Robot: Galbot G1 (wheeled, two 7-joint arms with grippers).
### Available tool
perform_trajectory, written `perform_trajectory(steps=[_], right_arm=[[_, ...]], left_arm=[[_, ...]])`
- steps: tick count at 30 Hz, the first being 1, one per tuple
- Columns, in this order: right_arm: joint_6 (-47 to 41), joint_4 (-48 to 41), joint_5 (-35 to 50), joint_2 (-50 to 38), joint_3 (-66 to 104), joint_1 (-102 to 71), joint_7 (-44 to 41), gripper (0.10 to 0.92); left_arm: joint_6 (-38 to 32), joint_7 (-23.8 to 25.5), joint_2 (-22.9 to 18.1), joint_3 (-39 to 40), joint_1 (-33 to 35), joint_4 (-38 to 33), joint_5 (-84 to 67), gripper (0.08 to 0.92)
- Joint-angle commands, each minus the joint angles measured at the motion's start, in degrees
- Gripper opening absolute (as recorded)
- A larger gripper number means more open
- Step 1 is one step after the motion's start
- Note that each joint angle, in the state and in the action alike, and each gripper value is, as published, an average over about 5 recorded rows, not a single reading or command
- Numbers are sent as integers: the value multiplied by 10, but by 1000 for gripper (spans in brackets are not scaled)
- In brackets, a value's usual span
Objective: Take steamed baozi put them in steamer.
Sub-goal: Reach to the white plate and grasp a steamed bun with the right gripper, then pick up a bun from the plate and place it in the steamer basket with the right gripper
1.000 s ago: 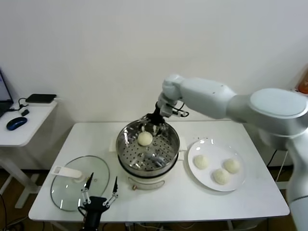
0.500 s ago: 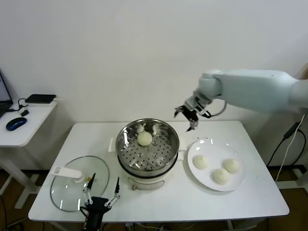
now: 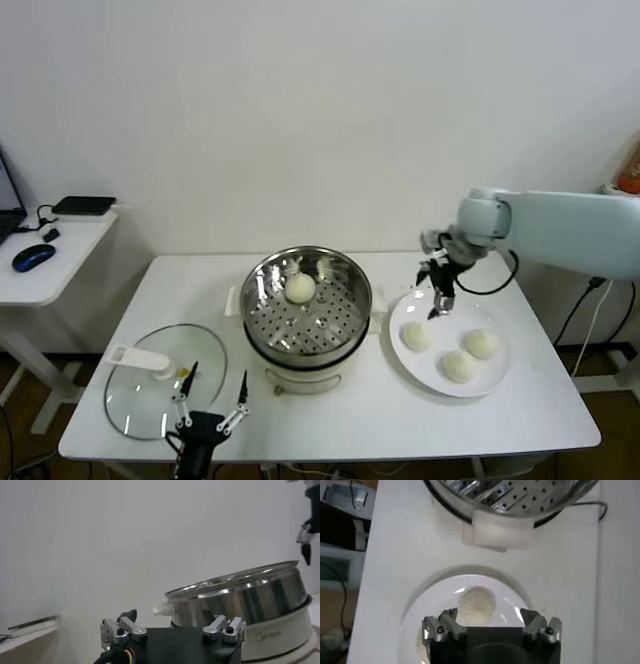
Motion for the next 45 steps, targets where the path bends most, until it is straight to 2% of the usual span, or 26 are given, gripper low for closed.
perform_trajectory(steps=[1, 14, 22, 25, 30, 36, 45], right_arm=[[-46, -62, -43, 0, 50, -106, -13, 823], [-26, -179, -76, 64, 119, -203, -14, 823], [-17, -207, -83, 80, 132, -220, -13, 822], [-17, -206, -83, 82, 132, -219, -14, 789], [-17, -203, -84, 81, 132, -214, -16, 671], [-22, -156, -72, 60, 110, -170, -19, 616], [-22, -16, 25, 12, -40, 75, -56, 611]], left_arm=[[0, 0, -2, -2, 0, 4, 2, 823], [0, 1, 1, -9, -2, 14, 2, 823], [-1, 0, 0, -11, -5, 18, 1, 823], [-1, 0, 0, -12, -6, 18, 1, 823], [-1, 0, 0, -13, -7, 16, 0, 823], [-1, -1, -1, -15, -5, 14, 0, 823], [0, -3, -2, -11, -4, 10, 4, 823]])
